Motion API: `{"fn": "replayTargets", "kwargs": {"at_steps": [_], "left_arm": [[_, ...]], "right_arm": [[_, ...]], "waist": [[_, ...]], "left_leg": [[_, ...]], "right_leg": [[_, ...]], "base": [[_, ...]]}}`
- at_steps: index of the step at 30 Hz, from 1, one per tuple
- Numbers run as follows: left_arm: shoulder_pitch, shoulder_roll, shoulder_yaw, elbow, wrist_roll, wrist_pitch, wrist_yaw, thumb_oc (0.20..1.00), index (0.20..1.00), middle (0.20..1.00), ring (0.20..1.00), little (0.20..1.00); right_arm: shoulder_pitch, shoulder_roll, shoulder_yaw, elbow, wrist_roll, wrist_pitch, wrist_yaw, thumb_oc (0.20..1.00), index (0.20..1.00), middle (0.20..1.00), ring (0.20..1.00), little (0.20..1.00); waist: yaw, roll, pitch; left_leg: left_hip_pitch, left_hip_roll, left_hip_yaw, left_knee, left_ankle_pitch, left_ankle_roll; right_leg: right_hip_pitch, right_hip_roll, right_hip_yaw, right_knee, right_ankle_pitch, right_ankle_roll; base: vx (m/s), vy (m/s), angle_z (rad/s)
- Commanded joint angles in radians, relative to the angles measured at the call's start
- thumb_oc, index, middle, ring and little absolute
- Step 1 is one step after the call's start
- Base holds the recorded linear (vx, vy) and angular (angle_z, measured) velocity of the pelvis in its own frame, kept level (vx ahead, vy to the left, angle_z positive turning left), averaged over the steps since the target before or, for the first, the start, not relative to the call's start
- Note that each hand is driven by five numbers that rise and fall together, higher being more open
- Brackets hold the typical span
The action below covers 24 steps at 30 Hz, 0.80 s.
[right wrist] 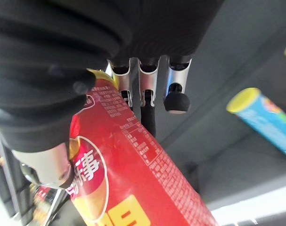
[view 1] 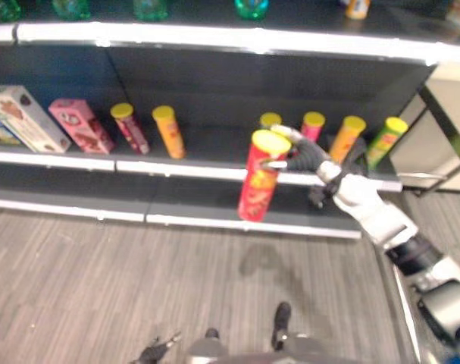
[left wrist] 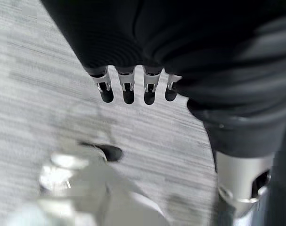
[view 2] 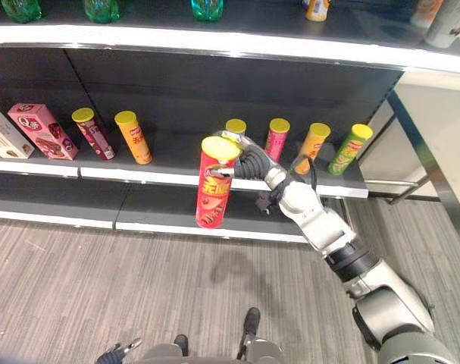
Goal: Put the goods on the table back onto the shelves and tidy them up.
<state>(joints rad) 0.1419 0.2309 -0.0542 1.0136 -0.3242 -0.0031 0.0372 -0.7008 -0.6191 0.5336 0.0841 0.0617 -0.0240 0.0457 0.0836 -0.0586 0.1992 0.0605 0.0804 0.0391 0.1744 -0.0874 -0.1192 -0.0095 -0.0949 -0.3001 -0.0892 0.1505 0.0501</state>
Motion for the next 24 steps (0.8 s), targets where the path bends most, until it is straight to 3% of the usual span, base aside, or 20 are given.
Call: {"fn": "replayTargets", "kwargs": {"at_steps": [1, 2, 3, 4, 6, 10, 12, 13, 14, 15, 16, 17, 18, 19, 20, 21, 22, 24], "left_arm": [[-0.012, 0.055, -0.038, -0.023, 0.005, -0.02, 0.015, 1.0, 1.0, 1.0, 1.0, 1.0], [-0.012, 0.055, -0.038, -0.023, 0.005, -0.02, 0.015, 1.0, 1.0, 1.0, 1.0, 1.0], [-0.012, 0.057, -0.034, -0.026, 0.009, -0.017, 0.015, 1.0, 1.0, 1.0, 1.0, 1.0], [-0.012, 0.057, -0.034, -0.026, 0.009, -0.017, 0.015, 1.0, 1.0, 1.0, 1.0, 1.0], [-0.016, 0.069, -0.037, -0.026, -0.006, -0.017, 0.031, 1.0, 1.0, 1.0, 1.0, 1.0], [-0.002, 0.068, -0.031, -0.043, -0.069, -0.027, 0.051, 1.0, 1.0, 1.0, 1.0, 1.0], [0.006, 0.077, -0.034, -0.065, -0.083, -0.036, 0.054, 1.0, 1.0, 1.0, 1.0, 1.0], [0.001, 0.084, -0.04, -0.064, -0.067, -0.037, 0.053, 1.0, 1.0, 1.0, 1.0, 1.0], [0.002, 0.095, -0.049, -0.073, -0.045, -0.038, 0.049, 1.0, 1.0, 1.0, 1.0, 1.0], [-0.011, 0.09, -0.061, -0.064, -0.032, -0.034, 0.039, 1.0, 1.0, 1.0, 1.0, 1.0], [-0.011, 0.09, -0.061, -0.064, -0.032, -0.034, 0.039, 1.0, 1.0, 1.0, 1.0, 1.0], [-0.024, 0.105, -0.07, -0.042, 0.022, -0.022, 0.034, 1.0, 1.0, 1.0, 1.0, 1.0], [-0.023, 0.123, -0.054, -0.034, 0.036, -0.014, 0.032, 1.0, 1.0, 1.0, 1.0, 1.0], [-0.02, 0.146, -0.038, -0.034, 0.046, -0.006, 0.022, 1.0, 1.0, 1.0, 1.0, 1.0], [-0.016, 0.155, -0.028, -0.034, 0.05, -0.001, 0.015, 1.0, 1.0, 1.0, 1.0, 1.0], [-0.017, 0.161, -0.022, -0.027, 0.065, -0.001, 0.011, 1.0, 1.0, 1.0, 1.0, 1.0], [-0.011, 0.16, -0.019, -0.019, 0.07, 0.001, 0.006, 1.0, 1.0, 1.0, 1.0, 1.0], [0.0, 0.146, -0.002, -0.003, 0.075, -0.003, 0.011, 1.0, 1.0, 1.0, 1.0, 1.0]], "right_arm": [[-0.118, 0.024, -0.036, -0.007, 0.065, -0.038, -0.019, 0.2, 0.2, 0.2, 0.2, 0.2], [-0.118, 0.024, -0.035, -0.007, 0.065, -0.038, -0.019, 0.2, 0.2, 0.2, 0.2, 0.2], [-0.127, 0.028, -0.014, -0.001, 0.044, -0.03, -0.006, 0.2, 0.2, 0.2, 0.2, 0.2], [-0.127, 0.028, -0.014, -0.001, 0.044, -0.03, -0.006, 0.2, 0.2, 0.2, 0.2, 0.2], [-0.126, 0.049, -0.008, 0.035, 0.043, -0.033, -0.016, 0.2, 0.2, 0.2, 0.2, 0.2], [-0.132, 0.045, -0.003, 0.06, 0.051, -0.035, -0.032, 0.2, 0.2, 0.2, 0.2, 0.2], [-0.097, 0.011, -0.036, 0.065, 0.057, -0.036, -0.044, 0.2, 0.2, 0.2, 0.2, 0.2], [-0.068, -0.005, -0.058, 0.06, 0.05, -0.04, -0.049, 0.2, 0.2, 0.2, 0.2, 0.2], [-0.005, -0.034, -0.099, 0.022, 0.033, -0.035, -0.045, 0.2, 0.2, 0.2, 0.2, 0.2], [0.003, -0.029, -0.113, 0.01, 0.032, -0.035, -0.037, 0.2, 0.2, 0.2, 0.2, 0.2], [0.003, -0.029, -0.113, 0.01, 0.032, -0.035, -0.037, 0.2, 0.2, 0.2, 0.2, 0.2], [0.063, -0.004, -0.161, -0.015, 0.039, -0.027, -0.031, 0.2, 0.2, 0.2, 0.2, 0.2], [0.086, 0.007, -0.174, -0.021, 0.042, -0.019, -0.038, 0.2, 0.2, 0.2, 0.2, 0.2], [0.115, 0.015, -0.197, -0.038, 0.046, -0.024, -0.037, 0.2, 0.2, 0.2, 0.2, 0.2], [0.144, 0.011, -0.21, -0.054, 0.042, -0.023, -0.035, 0.2, 0.2, 0.2, 0.2, 0.2], [0.18, 0.002, -0.242, -0.075, 0.048, -0.025, -0.033, 0.2, 0.2, 0.2, 0.2, 0.2], [0.198, 0.001, -0.258, -0.095, 0.058, -0.028, -0.031, 0.2, 0.2, 0.2, 0.2, 0.2], [0.211, -0.012, -0.292, -0.094, 0.068, -0.038, -0.049, 0.2, 0.2, 0.2, 0.2, 0.2]], "waist": [[0.03, -0.031, -0.006], [0.033, -0.028, -0.005], [0.045, -0.028, -0.015], [0.046, -0.028, -0.015], [0.055, -0.008, -0.026], [0.063, 0.023, -0.024], [0.066, 0.044, -0.034], [0.069, 0.048, -0.041], [0.077, 0.057, -0.052], [0.077, 0.055, -0.06], [0.077, 0.054, -0.06], [0.061, 0.036, -0.053], [0.055, 0.034, -0.049], [0.051, 0.031, -0.047], [0.04, 0.038, -0.045], [0.026, 0.046, -0.04], [0.017, 0.049, -0.035], [0.004, 0.055, -0.018]], "left_leg": [[-0.13, -0.026, 0.099, 0.214, -0.064, 0.04], [-0.131, -0.022, 0.101, 0.219, -0.068, 0.039], [-0.145, 0.032, 0.118, 0.145, -0.059, 0.044], [-0.142, 0.033, 0.119, 0.141, -0.058, 0.044], [-0.145, 0.139, 0.046, -0.03, 0.079, 0.007], [-0.179, 0.246, -0.059, -0.116, 0.195, -0.026], [-0.212, 0.333, -0.092, -0.178, 0.283, -0.065], [-0.224, 0.349, -0.09, -0.191, 0.301, -0.082], [-0.238, 0.33, -0.085, -0.165, 0.258, -0.102], [-0.226, 0.314, -0.084, -0.153, 0.215, -0.106], [-0.226, 0.314, -0.083, -0.153, 0.215, -0.106], [-0.22, 0.245, -0.053, -0.083, 0.13, -0.078], [-0.214, 0.214, -0.042, -0.076, 0.112, -0.051], [-0.197, 0.191, -0.023, -0.093, 0.112, -0.032], [-0.174, 0.169, -0.013, -0.122, 0.115, -0.013], [-0.154, 0.148, -0.005, -0.151, 0.124, 0.002], [-0.137, 0.128, 0.006, -0.162, 0.123, 0.009], [-0.096, 0.092, 0.046, -0.176, 0.098, 0.007]], "right_leg": [[-0.015, -0.065, -0.052, 0.05, -0.065, 0.057], [-0.015, -0.061, -0.049, 0.05, -0.065, 0.056], [-0.002, -0.061, -0.044, 0.051, -0.09, 0.06], [-0.002, -0.061, -0.042, 0.052, -0.091, 0.06], [0.008, -0.066, -0.015, 0.087, -0.149, 0.06], [0.003, -0.114, 0.029, 0.174, -0.205, 0.077], [0.006, -0.193, 0.057, 0.272, -0.252, 0.122], [0.02, -0.223, 0.056, 0.282, -0.263, 0.142], [0.015, -0.307, 0.079, 0.335, -0.242, 0.173], [0.01, -0.337, 0.089, 0.349, -0.206, 0.193], [0.009, -0.338, 0.09, 0.349, -0.206, 0.193], [0.011, -0.423, 0.105, 0.364, -0.041, 0.203], [0.0, -0.437, 0.097, 0.393, -0.005, 0.172], [-0.023, -0.42, 0.104, 0.445, -0.015, 0.144], [-0.062, -0.373, 0.124, 0.507, -0.035, 0.121], [-0.095, -0.316, 0.135, 0.536, -0.062, 0.109], [-0.1, -0.289, 0.111, 0.519, -0.082, 0.105], [-0.081, -0.258, -0.052, 0.276, -0.112, 0.095]], "base": [[0.08, 0.026, 0.37], [0.16, 0.079, 0.11], [0.12, 0.055, -0.03], [0.21, 0.144, -0.13], [0.22, 0.315, -0.22], [0.17, 0.455, -0.22], [0.33, 0.974, -0.18], [0.36, 1.395, 0.43], [0.29, 1.262, 0.49], [0.2, 0.986, 0.26], [0.14, 0.724, -0.18], [0.13, 0.636, -0.24], [0.18, 0.839, -0.03], [0.13, 0.553, -0.07], [0.13, 0.531, -0.12], [0.11, 0.426, -0.1], [0.13, 0.423, -0.05], [0.09, 0.204, -0.13]]}}
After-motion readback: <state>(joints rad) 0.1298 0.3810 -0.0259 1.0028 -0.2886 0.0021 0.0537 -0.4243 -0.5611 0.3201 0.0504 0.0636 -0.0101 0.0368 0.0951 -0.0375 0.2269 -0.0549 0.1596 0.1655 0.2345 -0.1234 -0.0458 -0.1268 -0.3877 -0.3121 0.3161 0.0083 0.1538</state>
